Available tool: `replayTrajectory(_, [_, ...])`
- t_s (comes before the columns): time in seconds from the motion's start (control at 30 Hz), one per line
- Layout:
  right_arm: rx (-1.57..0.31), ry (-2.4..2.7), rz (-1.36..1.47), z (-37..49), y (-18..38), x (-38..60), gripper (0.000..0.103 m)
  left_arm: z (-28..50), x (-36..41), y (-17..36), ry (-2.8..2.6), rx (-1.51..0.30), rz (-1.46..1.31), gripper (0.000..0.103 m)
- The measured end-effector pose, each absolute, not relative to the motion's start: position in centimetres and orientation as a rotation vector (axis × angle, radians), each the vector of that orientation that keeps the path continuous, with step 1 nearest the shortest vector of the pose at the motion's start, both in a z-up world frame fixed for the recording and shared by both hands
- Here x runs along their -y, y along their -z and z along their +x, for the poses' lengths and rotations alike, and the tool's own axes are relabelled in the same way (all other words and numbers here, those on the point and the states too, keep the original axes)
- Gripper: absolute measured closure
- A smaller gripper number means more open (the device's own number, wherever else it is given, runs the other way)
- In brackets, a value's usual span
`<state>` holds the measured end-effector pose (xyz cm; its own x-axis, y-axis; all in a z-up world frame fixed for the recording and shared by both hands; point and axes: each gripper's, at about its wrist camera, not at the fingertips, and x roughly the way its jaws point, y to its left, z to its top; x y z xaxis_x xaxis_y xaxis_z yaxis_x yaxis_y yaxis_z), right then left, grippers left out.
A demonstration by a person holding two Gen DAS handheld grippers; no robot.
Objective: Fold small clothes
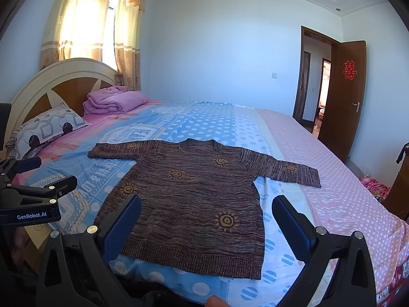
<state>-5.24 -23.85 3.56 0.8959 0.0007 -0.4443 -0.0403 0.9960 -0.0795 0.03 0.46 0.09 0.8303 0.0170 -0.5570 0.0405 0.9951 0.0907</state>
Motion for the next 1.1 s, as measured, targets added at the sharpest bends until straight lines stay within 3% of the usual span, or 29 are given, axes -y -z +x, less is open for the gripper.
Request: replayTrajectory(1.1, [-0.482, -0.029, -0.082, -5.16, -3.05, 23.65, 0.001, 0.23, -1.2, -0.03, 0.004, -0.591, 0.087, 0.0])
